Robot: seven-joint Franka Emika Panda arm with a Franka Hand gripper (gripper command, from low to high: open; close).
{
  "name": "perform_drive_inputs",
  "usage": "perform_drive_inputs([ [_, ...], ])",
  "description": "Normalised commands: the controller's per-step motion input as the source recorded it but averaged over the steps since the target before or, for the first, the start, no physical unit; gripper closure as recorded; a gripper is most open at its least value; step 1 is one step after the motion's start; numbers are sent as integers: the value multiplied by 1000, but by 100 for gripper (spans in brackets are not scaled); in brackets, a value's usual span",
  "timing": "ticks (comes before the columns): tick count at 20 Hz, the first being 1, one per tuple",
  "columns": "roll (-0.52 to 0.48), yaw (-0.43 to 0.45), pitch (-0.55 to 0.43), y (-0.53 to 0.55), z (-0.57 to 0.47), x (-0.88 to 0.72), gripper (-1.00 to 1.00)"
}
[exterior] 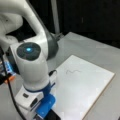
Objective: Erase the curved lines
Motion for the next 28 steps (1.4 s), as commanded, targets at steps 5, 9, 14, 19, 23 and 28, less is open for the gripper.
perform_drive_inputs([
  [5, 241, -110, 38, -88, -59, 161, -100],
  [9, 268, -144, 17, -62, -54, 166, -100],
  [14, 181, -93, -1, -109, -53, 156, -100],
  [19, 66, -98, -34, -141, -86, 104, -100],
  [23, -22, -141, -41, -122, -88, 45, -100],
  [28, -30, -129, -25, -28, -78, 14, -100],
])
